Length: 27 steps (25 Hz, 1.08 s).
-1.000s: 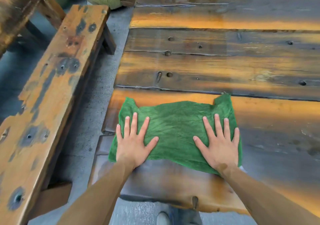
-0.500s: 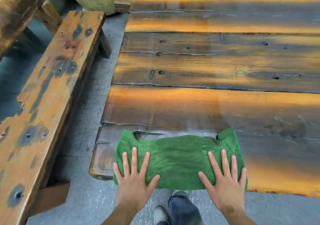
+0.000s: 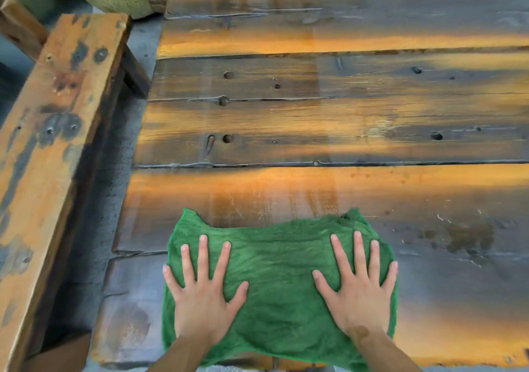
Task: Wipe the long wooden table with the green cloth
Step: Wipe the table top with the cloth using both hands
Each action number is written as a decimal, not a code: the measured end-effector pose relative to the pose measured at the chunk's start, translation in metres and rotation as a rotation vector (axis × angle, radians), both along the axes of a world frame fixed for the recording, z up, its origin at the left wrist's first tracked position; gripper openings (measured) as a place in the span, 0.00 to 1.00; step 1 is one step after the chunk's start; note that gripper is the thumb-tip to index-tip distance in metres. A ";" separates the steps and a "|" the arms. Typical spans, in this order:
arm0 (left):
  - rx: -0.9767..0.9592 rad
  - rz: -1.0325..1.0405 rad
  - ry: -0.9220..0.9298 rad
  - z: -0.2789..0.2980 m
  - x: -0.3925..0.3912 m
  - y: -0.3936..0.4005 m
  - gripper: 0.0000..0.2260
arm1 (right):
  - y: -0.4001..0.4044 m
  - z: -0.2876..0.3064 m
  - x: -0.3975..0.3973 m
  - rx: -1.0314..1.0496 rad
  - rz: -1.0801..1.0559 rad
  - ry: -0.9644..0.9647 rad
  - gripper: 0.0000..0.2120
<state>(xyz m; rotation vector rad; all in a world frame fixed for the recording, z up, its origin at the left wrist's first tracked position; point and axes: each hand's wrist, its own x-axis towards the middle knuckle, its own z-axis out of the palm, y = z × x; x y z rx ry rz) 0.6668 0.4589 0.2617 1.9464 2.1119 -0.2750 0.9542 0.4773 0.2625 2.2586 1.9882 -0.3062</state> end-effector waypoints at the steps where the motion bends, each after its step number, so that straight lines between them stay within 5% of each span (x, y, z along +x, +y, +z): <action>1: 0.008 -0.024 0.008 0.000 -0.001 0.012 0.36 | 0.013 0.001 0.001 0.010 0.012 -0.002 0.37; 27: 0.094 0.122 0.007 0.002 0.052 0.457 0.34 | 0.476 0.000 0.061 0.057 0.044 0.033 0.39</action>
